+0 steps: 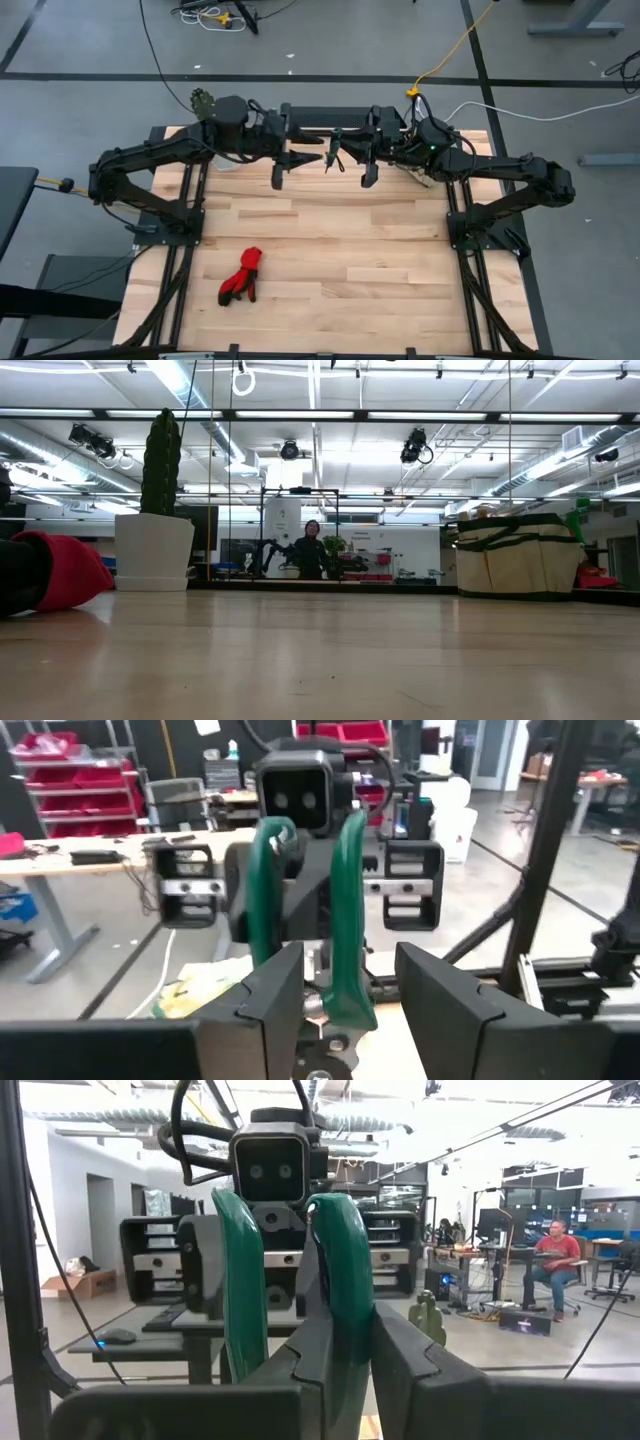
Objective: Pick & Place Garden tools in Gardening bag
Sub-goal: Put the green shear scissors into the white gardening bag
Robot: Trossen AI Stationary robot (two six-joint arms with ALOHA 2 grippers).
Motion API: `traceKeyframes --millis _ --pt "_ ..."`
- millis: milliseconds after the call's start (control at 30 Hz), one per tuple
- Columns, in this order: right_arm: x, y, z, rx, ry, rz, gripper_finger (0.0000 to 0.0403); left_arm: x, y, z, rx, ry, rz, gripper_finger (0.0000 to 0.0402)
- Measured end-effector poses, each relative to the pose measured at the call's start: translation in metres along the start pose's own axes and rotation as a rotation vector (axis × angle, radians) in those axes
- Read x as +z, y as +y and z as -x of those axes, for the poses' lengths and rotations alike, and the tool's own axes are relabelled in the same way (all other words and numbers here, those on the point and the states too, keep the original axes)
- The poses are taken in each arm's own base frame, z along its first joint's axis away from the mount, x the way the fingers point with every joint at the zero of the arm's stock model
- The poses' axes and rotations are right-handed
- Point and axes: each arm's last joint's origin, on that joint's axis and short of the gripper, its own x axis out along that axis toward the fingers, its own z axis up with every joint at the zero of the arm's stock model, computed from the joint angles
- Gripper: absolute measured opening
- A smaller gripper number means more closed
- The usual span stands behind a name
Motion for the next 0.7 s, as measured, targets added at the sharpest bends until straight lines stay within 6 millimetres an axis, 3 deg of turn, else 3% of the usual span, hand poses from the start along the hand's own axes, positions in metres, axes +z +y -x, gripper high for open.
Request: traceKeyframes --millis 300,700 --pt "-0.001 -0.006 0.001 -0.018 0.009 0.001 0.0043 0.013 -0.005 0.028 0.031 -0.009 0.024 0.0167" --pt "0.004 -0.022 0.015 -0.082 0.081 -0.037 0.0043 0.016 -0.007 0.035 0.03 -0.018 0.068 0.0167"
